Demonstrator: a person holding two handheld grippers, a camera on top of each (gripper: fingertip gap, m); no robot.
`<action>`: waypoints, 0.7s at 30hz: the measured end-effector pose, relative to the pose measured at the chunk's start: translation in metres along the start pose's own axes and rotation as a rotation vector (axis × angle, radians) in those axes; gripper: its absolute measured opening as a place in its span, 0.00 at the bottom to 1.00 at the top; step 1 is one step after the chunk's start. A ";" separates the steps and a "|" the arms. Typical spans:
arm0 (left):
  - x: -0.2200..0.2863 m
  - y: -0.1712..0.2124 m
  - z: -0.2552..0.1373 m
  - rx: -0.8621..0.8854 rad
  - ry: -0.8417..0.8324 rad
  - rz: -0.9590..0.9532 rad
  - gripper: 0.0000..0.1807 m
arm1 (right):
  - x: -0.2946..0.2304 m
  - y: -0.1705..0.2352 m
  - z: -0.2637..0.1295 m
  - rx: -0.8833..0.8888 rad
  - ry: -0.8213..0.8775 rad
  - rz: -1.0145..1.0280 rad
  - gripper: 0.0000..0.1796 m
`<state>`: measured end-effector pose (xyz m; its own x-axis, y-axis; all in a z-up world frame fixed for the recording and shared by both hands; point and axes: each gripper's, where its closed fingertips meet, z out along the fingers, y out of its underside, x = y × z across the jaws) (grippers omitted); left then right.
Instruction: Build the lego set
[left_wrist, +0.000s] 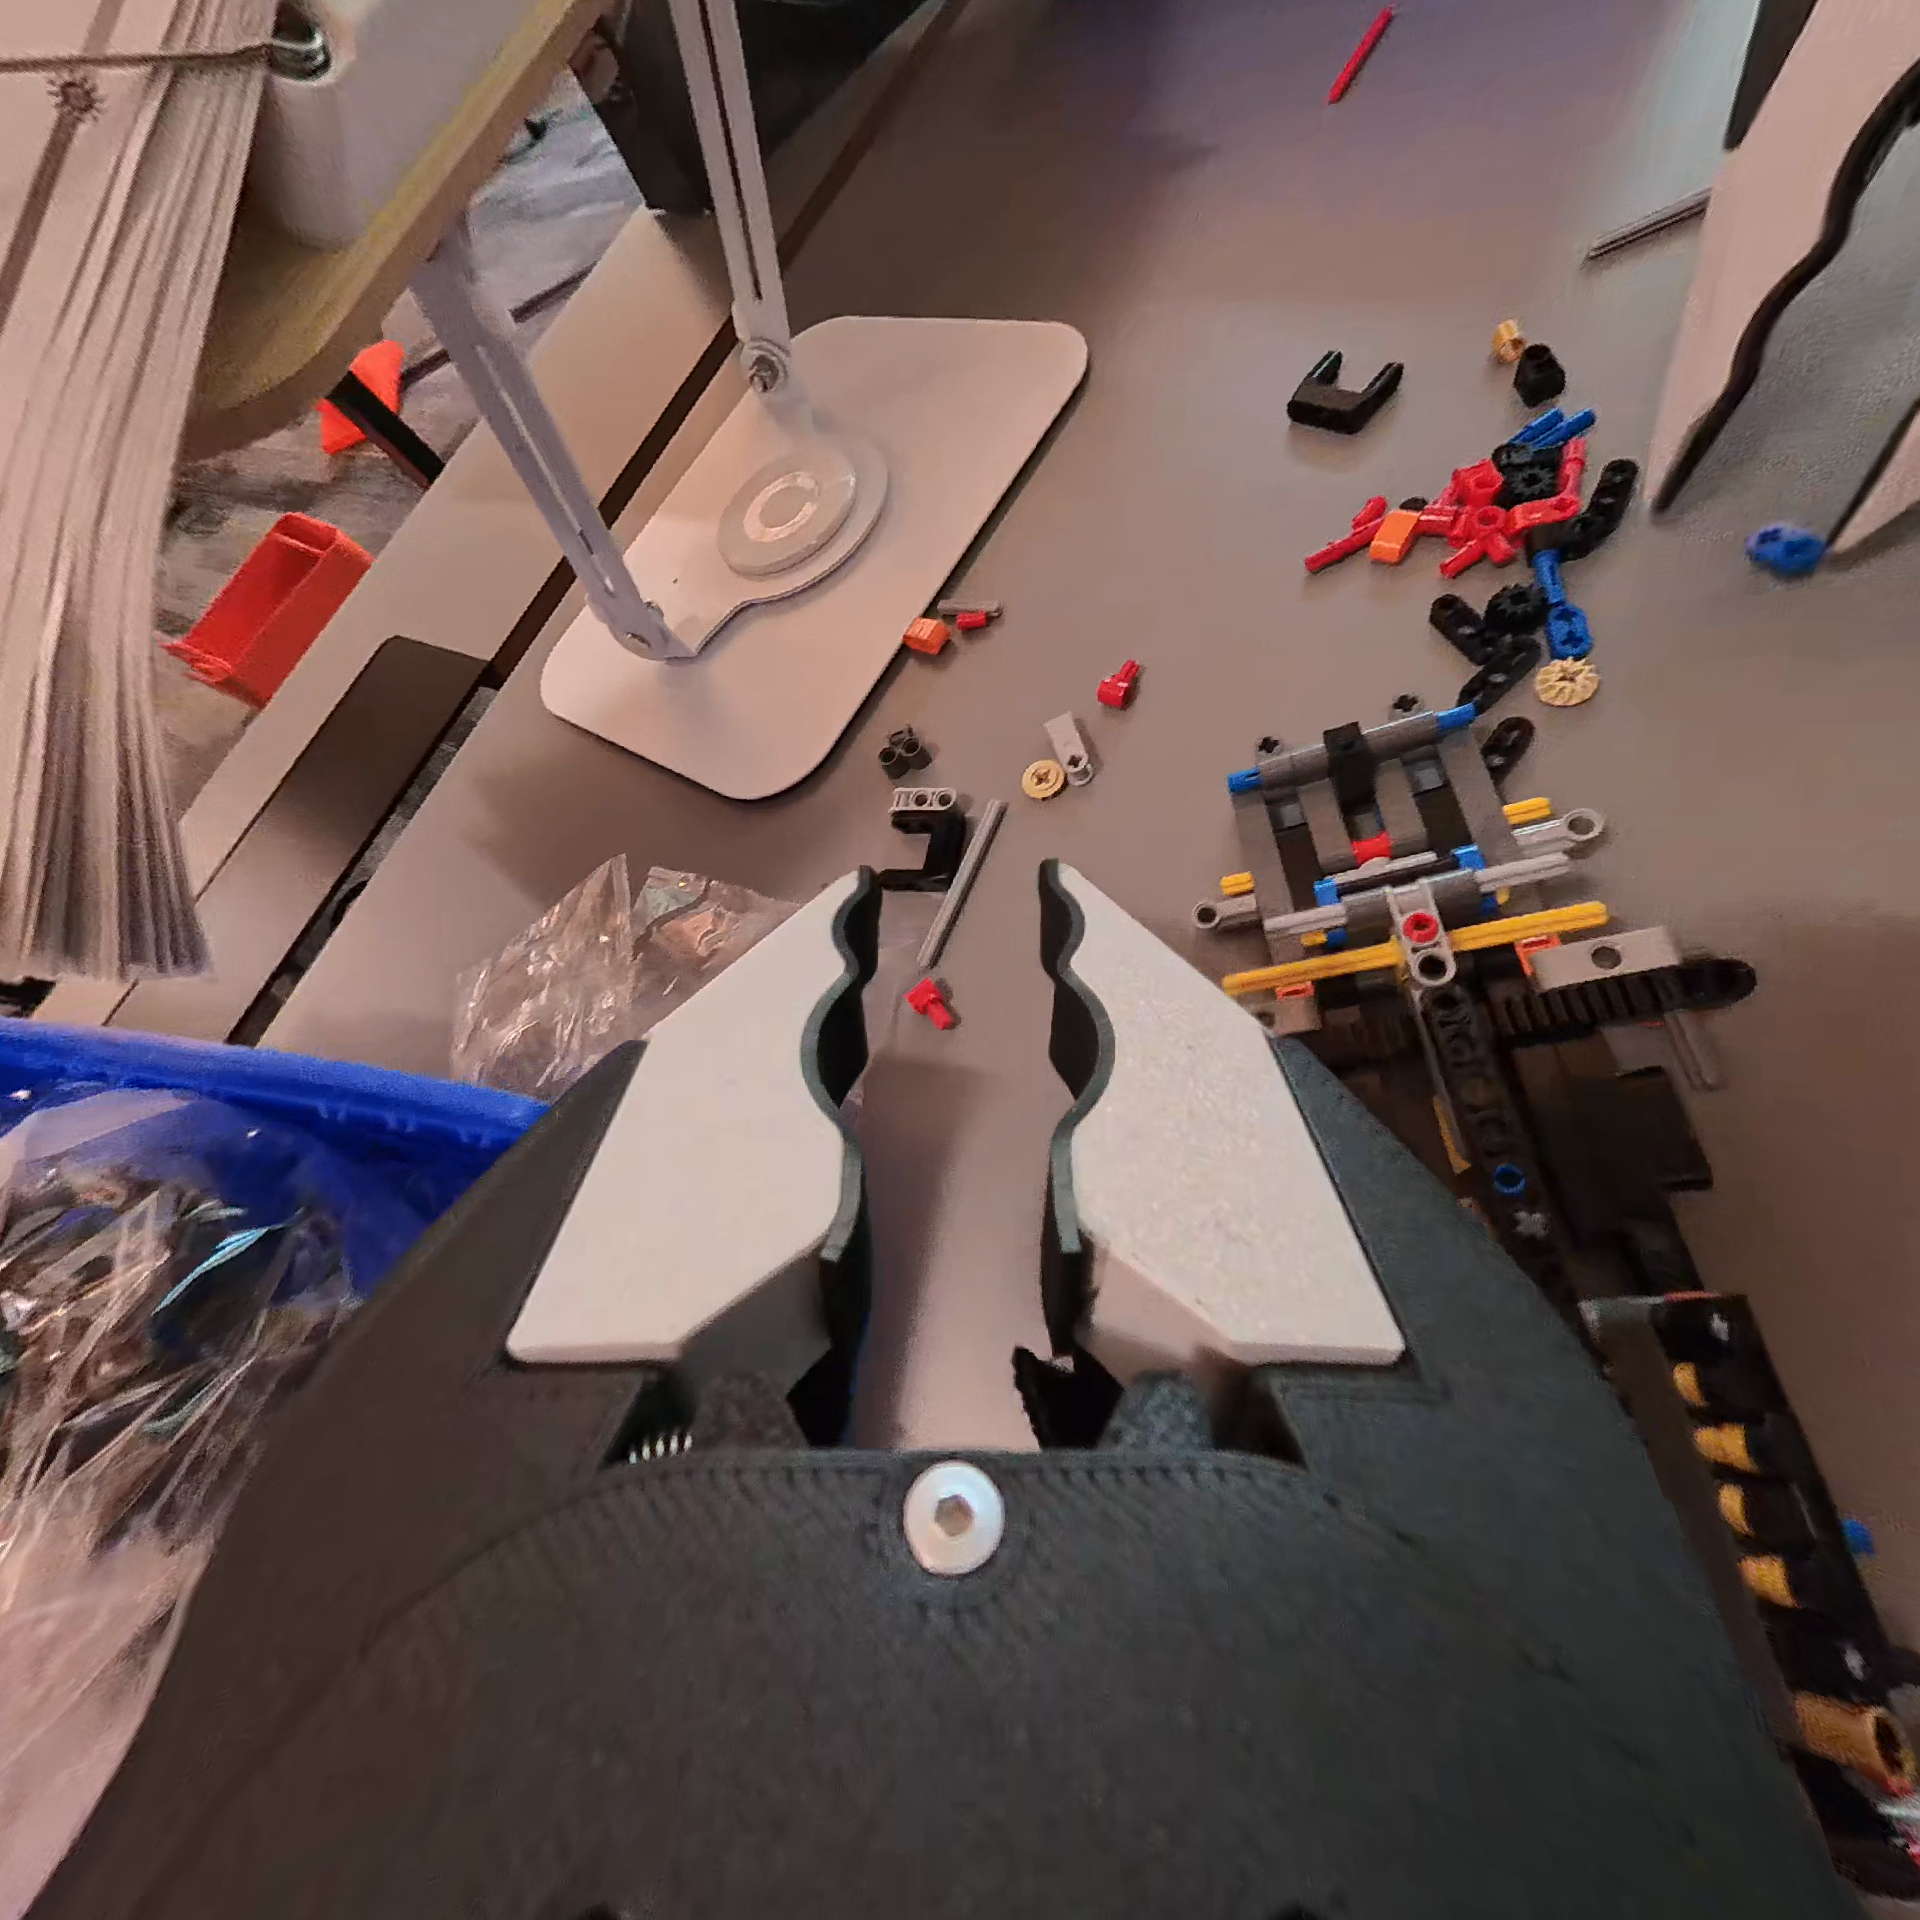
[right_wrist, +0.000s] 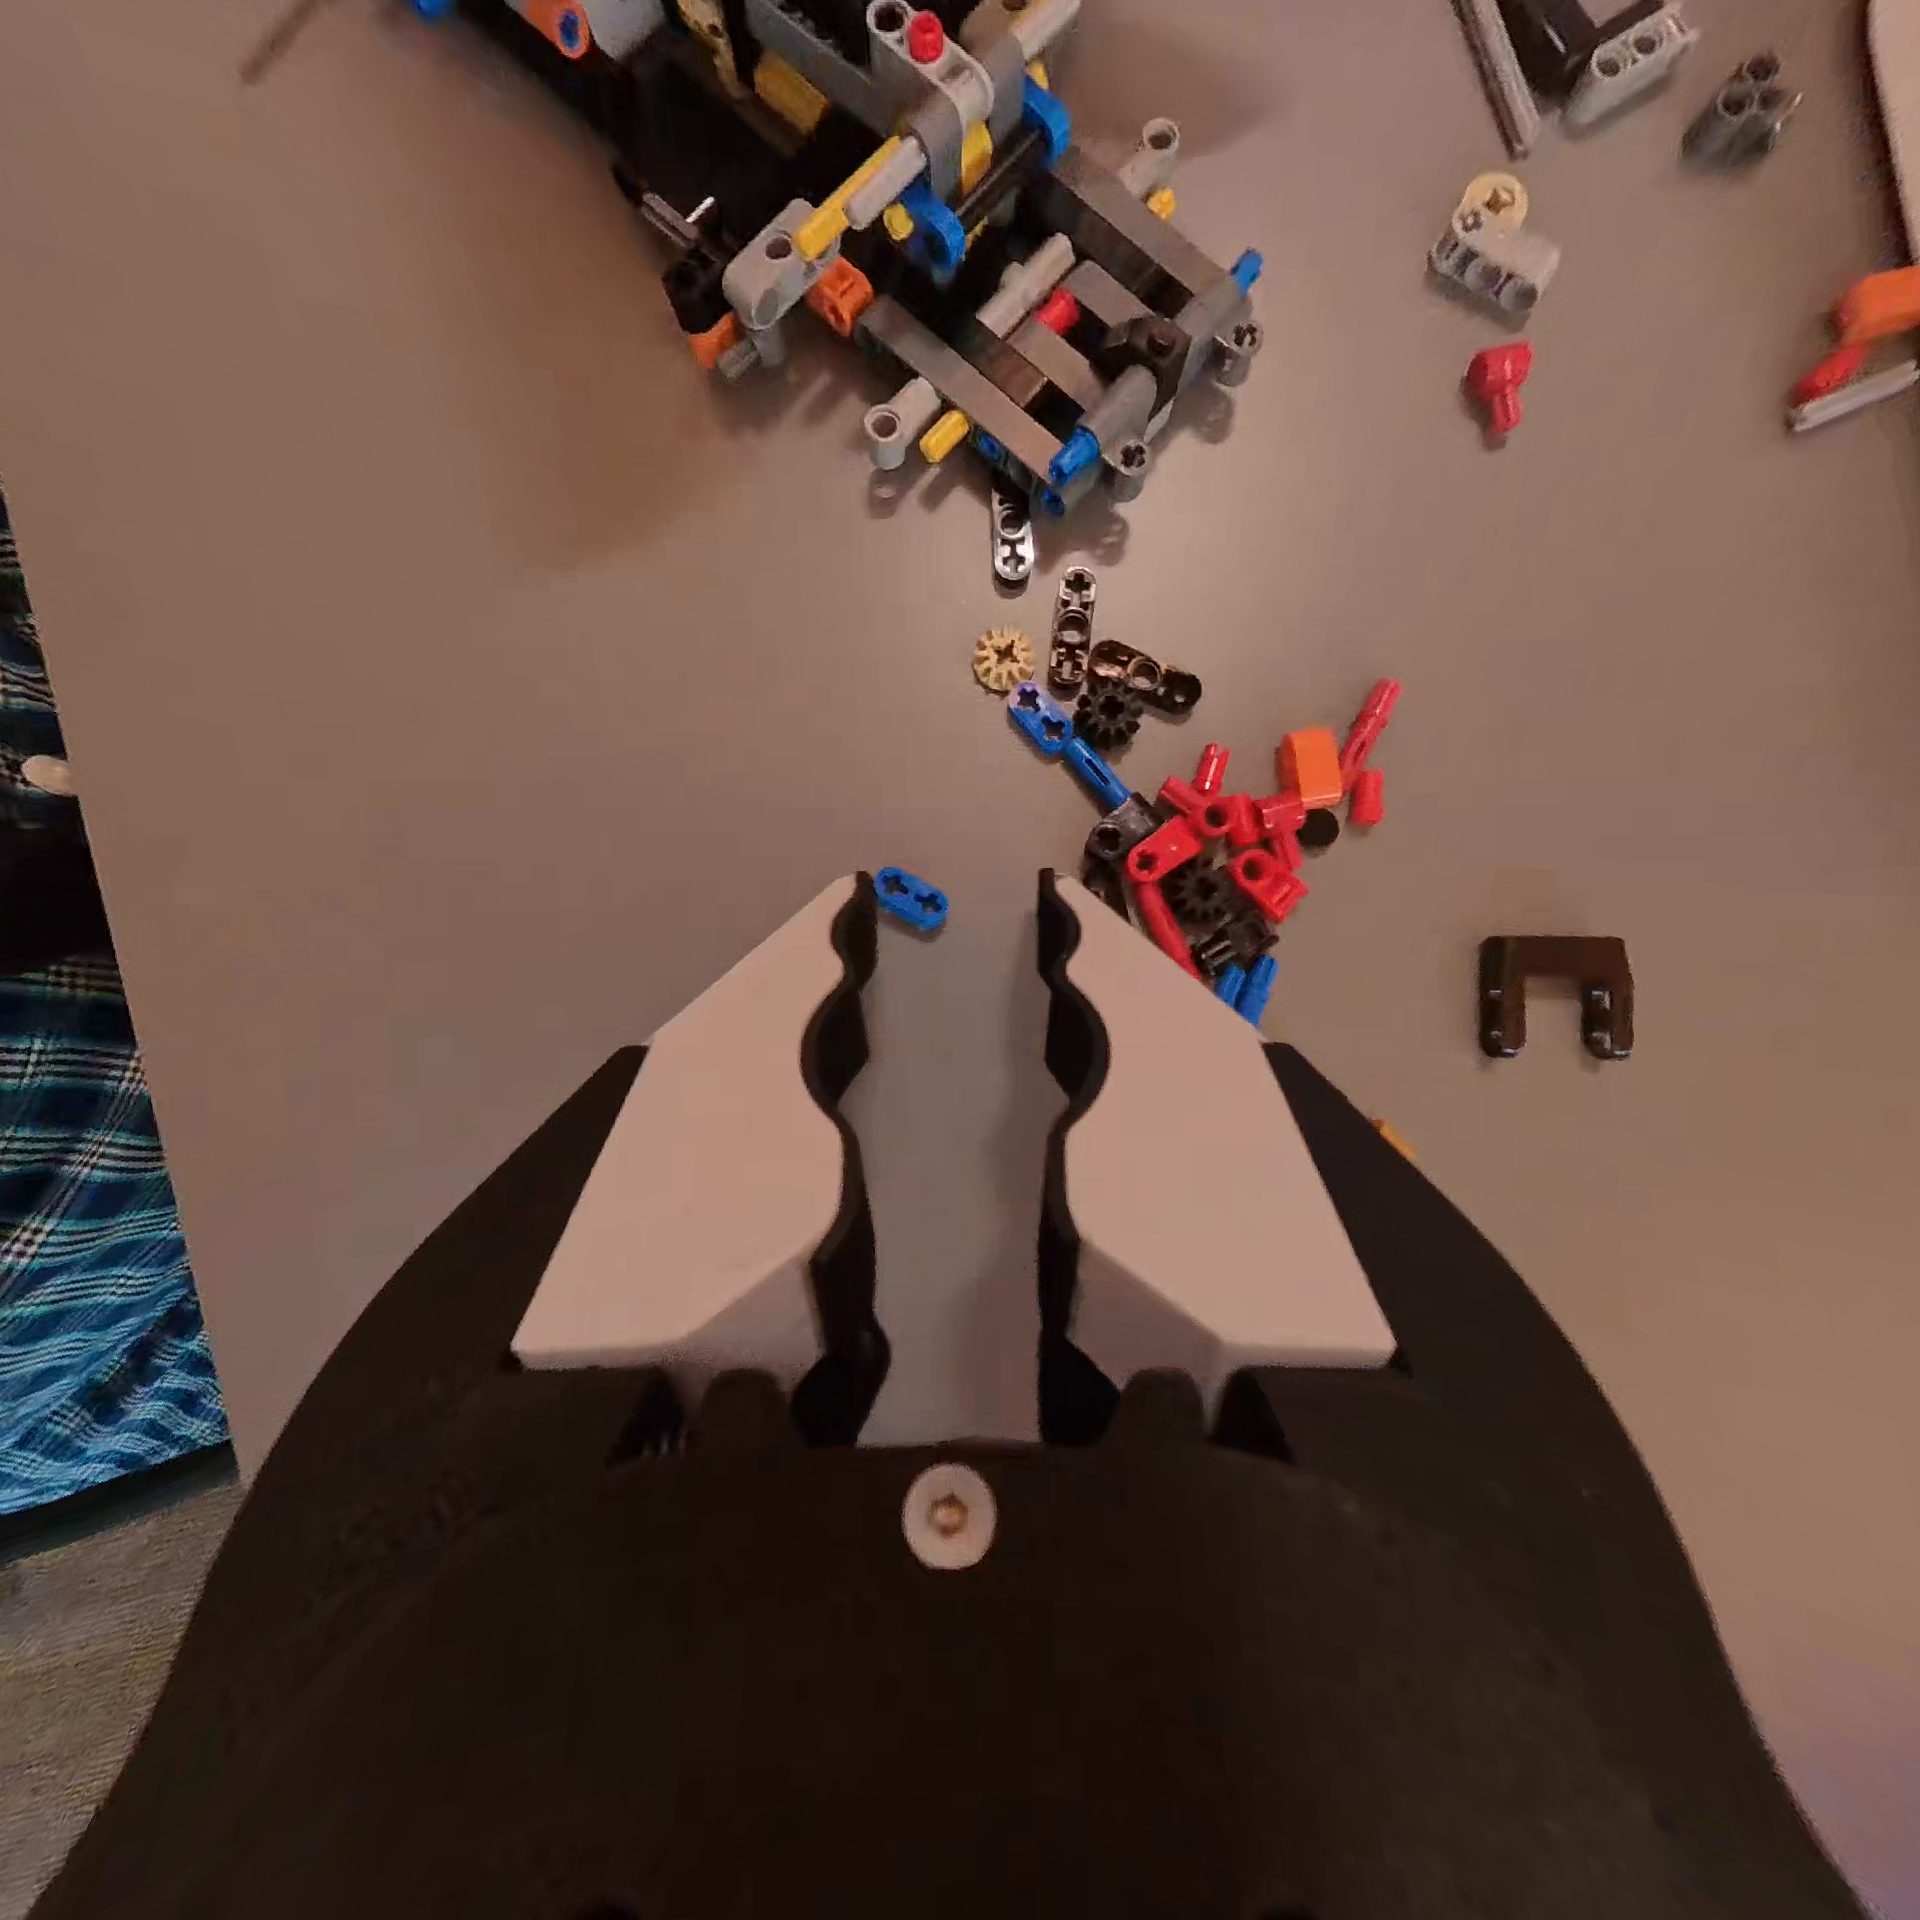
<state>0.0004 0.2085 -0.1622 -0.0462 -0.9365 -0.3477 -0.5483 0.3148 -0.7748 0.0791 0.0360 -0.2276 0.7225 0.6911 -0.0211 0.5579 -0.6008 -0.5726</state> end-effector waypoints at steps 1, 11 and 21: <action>0.001 -0.001 0.002 0.000 0.004 -0.007 0.16 | 0.000 -0.002 -0.001 0.016 0.001 -0.018 0.12; 0.010 -0.009 0.013 0.001 0.017 -0.001 0.16 | 0.026 -0.017 0.011 0.003 0.019 -0.206 0.05; 0.015 -0.011 0.014 0.006 0.038 0.009 0.18 | 0.028 -0.021 0.004 0.086 0.007 -0.179 0.00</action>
<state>0.0170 0.1937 -0.1664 -0.0831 -0.9388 -0.3343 -0.5429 0.3240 -0.7748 0.0858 0.0703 -0.2195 0.6178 0.7808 0.0930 0.6413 -0.4319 -0.6342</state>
